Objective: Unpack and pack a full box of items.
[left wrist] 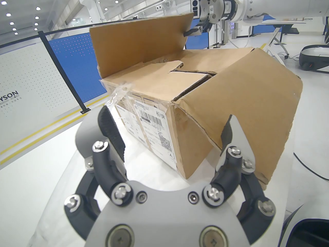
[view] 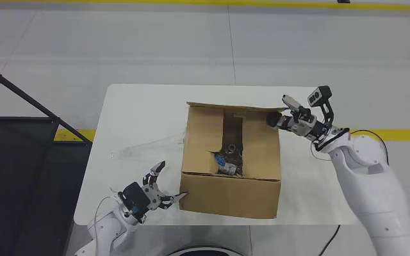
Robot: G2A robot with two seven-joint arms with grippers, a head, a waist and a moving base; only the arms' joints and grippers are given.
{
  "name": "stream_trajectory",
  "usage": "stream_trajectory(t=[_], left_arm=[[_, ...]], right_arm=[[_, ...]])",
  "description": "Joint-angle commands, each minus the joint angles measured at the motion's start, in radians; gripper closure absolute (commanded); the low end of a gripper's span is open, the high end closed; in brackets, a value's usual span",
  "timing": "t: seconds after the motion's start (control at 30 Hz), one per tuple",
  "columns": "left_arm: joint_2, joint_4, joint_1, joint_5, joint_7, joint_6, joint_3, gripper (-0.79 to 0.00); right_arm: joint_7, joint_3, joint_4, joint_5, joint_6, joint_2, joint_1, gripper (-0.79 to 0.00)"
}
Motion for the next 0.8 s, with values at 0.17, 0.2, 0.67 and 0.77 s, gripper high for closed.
stream_trajectory(t=[0.17, 0.2, 0.67, 0.77], left_arm=[[0.000, 0.000, 0.000, 0.000, 0.000, 0.000, 0.000, -0.785], [0.000, 0.000, 0.000, 0.000, 0.000, 0.000, 0.000, -0.785], [0.000, 0.000, 0.000, 0.000, 0.000, 0.000, 0.000, -0.785], [0.000, 0.000, 0.000, 0.000, 0.000, 0.000, 0.000, -0.785]], right_arm=[[-0.133, -0.088, 0.136, -0.019, -0.044, -0.043, 0.136, -0.785], [-0.151, -0.108, 0.159, -0.030, -0.046, -0.051, 0.157, -0.785], [-0.240, -0.295, 0.464, -0.120, -0.019, -0.148, 0.364, -0.785], [-0.223, -0.307, 0.498, -0.131, 0.006, -0.158, 0.382, -0.785]])
